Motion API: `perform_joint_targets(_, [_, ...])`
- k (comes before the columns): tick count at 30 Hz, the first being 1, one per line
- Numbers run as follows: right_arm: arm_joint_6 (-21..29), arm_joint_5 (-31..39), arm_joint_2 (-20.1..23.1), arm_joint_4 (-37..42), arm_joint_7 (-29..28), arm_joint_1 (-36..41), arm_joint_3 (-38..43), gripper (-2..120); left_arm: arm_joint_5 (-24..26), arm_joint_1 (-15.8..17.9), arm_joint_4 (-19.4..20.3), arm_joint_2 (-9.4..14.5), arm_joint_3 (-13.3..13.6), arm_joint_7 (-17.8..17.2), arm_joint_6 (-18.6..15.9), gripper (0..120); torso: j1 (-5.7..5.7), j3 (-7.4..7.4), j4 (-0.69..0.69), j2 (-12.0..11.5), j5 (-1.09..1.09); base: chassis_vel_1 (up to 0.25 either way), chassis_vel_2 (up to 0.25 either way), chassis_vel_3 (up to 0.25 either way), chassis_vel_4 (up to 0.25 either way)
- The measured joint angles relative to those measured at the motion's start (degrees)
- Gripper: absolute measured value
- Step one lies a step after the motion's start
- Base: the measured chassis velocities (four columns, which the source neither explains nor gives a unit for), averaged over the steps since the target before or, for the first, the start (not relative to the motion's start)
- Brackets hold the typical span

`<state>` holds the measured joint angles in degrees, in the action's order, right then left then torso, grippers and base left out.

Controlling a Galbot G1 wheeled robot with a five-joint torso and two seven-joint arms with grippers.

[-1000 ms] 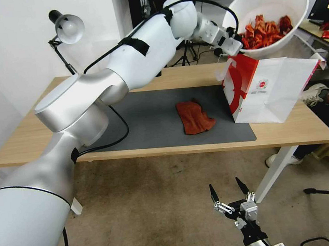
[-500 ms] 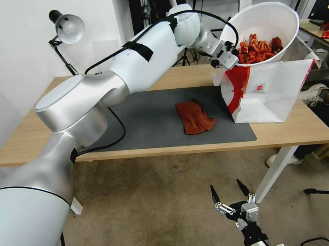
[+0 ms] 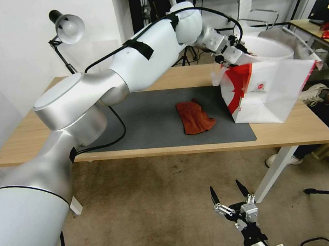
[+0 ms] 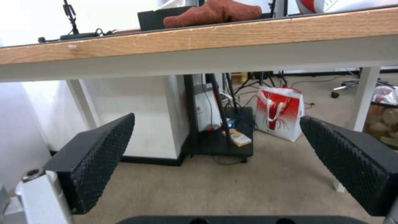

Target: Sweep shrimp from table into container with towel, then put container into takeout bag.

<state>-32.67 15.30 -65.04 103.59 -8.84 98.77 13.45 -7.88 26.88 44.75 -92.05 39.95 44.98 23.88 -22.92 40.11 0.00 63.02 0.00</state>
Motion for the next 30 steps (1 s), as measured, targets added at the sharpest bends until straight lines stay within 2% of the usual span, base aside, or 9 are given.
perform_joint_targets(5, [0.1,0.0,-0.1,-0.1,0.0,-0.5,-0.3,100,5.7,-1.0,0.0,0.2,0.2,-0.9,-2.4,81,0.0,0.0,-0.01,0.0,0.0,0.0,0.0,0.0,0.0])
perform_joint_targets(8, [0.3,0.0,-0.2,-0.4,-0.1,-1.0,-0.6,100,24.4,-2.3,0.5,1.5,5.1,-6.8,-11.3,95,0.0,0.0,0.01,0.0,0.0,0.0,0.0,0.0,0.0])
perform_joint_targets(10, [0.3,0.0,-0.2,-0.4,-0.1,-1.0,-0.6,100,27.0,-2.5,0.7,1.6,5.6,-7.9,-12.8,98,-0.01,0.0,0.01,0.0,0.0,0.0,0.0,0.0,0.0])
perform_joint_targets(12, [0.2,0.0,-0.2,-0.4,-0.1,-0.4,-0.4,100,34.3,-3.3,0.6,1.8,6.2,-13.8,-17.8,106,0.0,0.0,0.0,0.0,0.0,0.0,0.0,0.0,0.0])
perform_joint_targets(21, [-0.8,-0.1,-0.1,-0.2,0.2,0.8,0.1,100,50.8,-3.9,0.5,1.7,3.3,-29.2,-26.4,114,0.0,0.0,0.0,0.0,0.0,0.0,0.0,0.0,0.0])
perform_joint_targets(25, [-0.9,-0.1,-0.2,-0.2,0.3,0.5,-0.4,100,70.8,-6.7,9.3,3.6,2.0,-44.2,-33.4,114,0.0,-0.01,0.0,0.0,0.0,0.0,0.0,0.0,0.0])
perform_joint_targets(26, [-0.9,-0.1,-0.2,-0.2,0.3,0.5,-0.4,100,70.8,-6.7,9.3,3.6,2.0,-44.2,-33.4,114,0.0,-0.01,0.0,0.0,0.0,0.0,0.0,0.0,0.0])
perform_joint_targets(29, [-0.9,-0.1,-0.1,-0.2,0.4,0.4,-0.6,100,87.8,-10.7,17.1,4.5,-3.3,-57.3,-37.6,110,0.0,-0.01,-0.01,0.0,0.0,0.0,0.0,0.0,0.0])
perform_joint_targets(30, [-0.9,-0.1,-0.1,-0.2,0.4,0.4,-0.6,100,87.8,-10.7,17.1,4.5,-3.3,-57.3,-37.6,110,0.0,-0.01,-0.01,0.0,0.0,0.0,0.0,0.0,0.0])
